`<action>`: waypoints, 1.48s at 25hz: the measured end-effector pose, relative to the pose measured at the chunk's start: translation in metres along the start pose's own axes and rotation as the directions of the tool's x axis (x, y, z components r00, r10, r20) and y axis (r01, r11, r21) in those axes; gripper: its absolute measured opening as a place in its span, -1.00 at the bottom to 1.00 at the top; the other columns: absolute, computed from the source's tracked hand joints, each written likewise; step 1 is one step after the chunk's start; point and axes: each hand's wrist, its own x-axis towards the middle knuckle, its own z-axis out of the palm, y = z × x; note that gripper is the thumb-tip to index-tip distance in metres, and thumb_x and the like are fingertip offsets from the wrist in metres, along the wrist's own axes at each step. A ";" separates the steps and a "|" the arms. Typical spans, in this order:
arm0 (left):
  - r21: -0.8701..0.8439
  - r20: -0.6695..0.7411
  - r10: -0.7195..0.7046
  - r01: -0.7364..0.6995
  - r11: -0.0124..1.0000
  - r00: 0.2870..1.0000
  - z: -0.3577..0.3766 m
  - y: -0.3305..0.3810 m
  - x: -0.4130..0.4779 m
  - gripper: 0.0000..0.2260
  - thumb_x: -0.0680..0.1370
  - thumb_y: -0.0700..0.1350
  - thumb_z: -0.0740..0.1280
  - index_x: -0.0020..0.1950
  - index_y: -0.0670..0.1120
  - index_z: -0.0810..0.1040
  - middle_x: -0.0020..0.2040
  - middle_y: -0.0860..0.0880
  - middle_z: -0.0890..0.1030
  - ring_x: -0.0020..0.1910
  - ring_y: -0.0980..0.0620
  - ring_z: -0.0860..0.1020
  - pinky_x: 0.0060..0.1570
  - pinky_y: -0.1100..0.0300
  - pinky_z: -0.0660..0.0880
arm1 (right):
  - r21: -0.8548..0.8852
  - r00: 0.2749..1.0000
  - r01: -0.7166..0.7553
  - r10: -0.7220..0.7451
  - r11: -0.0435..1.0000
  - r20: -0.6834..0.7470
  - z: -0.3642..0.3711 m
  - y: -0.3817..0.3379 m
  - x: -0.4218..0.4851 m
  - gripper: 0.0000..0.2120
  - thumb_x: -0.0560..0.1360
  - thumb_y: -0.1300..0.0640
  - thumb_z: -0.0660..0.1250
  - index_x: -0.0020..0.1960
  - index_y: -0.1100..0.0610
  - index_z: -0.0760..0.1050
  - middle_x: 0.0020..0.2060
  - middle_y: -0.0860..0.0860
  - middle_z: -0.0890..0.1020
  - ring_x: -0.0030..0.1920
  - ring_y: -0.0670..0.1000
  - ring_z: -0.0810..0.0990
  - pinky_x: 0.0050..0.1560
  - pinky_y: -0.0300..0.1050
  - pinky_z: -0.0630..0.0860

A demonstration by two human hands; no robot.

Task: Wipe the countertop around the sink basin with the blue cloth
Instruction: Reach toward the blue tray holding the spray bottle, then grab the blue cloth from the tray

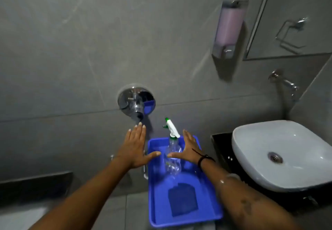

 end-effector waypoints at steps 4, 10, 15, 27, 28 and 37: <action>-0.069 0.135 -0.078 0.088 0.994 0.988 0.056 -0.009 -0.023 0.18 0.26 0.63 -0.08 0.60 -0.21 -0.10 0.63 -0.21 -0.08 0.61 -0.17 -0.08 0.55 -0.08 -0.17 | 0.270 0.980 0.141 -0.095 0.953 -0.175 0.021 -0.033 0.042 -0.23 0.34 0.09 0.55 0.45 0.17 0.29 0.34 0.19 0.48 0.35 0.14 0.46 0.39 0.08 0.40; -0.148 0.280 -0.114 0.160 0.976 0.953 0.115 -0.008 -0.059 0.19 0.30 0.58 0.17 0.60 -0.20 -0.17 0.63 -0.20 -0.14 0.61 -0.13 -0.16 0.57 -0.11 -0.19 | 0.336 0.927 0.160 -0.024 0.928 -0.374 0.033 -0.065 0.059 -0.60 0.39 0.44 0.20 0.21 0.30 0.51 0.02 0.29 0.66 -0.02 0.23 0.62 0.03 -0.09 0.55; -0.204 0.467 -0.097 0.214 0.955 0.879 0.161 0.021 -0.075 0.41 0.12 0.59 0.32 0.57 -0.25 -0.27 0.60 -0.25 -0.27 0.58 -0.21 -0.27 0.55 -0.10 -0.27 | 0.195 0.884 0.320 -0.218 0.927 -0.413 -0.012 -0.086 -0.019 -0.69 0.32 0.33 0.18 0.01 0.20 0.55 -0.16 0.15 0.67 -0.28 0.04 0.57 -0.28 -0.35 0.44; -0.123 0.550 -0.118 0.220 0.968 0.827 0.206 0.023 -0.073 0.58 -0.11 0.64 0.30 0.55 -0.25 -0.34 0.56 -0.30 -0.35 0.55 -0.26 -0.34 0.48 -0.08 -0.34 | -0.085 0.866 -0.482 0.489 0.872 0.108 0.089 0.062 -0.140 -0.80 0.47 0.24 0.32 -0.26 0.05 0.37 -0.27 -0.01 0.45 -0.12 -0.05 0.44 -0.13 -0.23 0.32; -0.111 0.557 -0.129 0.227 0.968 0.821 0.205 0.024 -0.073 0.59 -0.13 0.64 0.29 0.54 -0.26 -0.35 0.56 -0.30 -0.35 0.55 -0.27 -0.34 0.46 -0.07 -0.36 | -0.049 0.866 -0.493 0.495 0.869 0.063 0.094 0.064 -0.140 -0.75 0.47 0.22 0.35 -0.32 0.07 0.35 -0.31 0.00 0.46 -0.16 -0.03 0.47 -0.18 -0.23 0.33; -0.097 0.577 -0.145 0.244 0.965 0.804 0.199 0.027 -0.070 0.61 -0.15 0.65 0.29 0.54 -0.26 -0.37 0.55 -0.31 -0.37 0.54 -0.28 -0.36 0.46 -0.08 -0.36 | -0.037 0.842 -0.537 0.538 0.843 0.044 0.092 0.066 -0.128 -0.82 0.50 0.15 0.33 -0.27 0.13 0.43 -0.33 0.00 0.44 -0.15 -0.01 0.47 -0.32 -0.23 0.27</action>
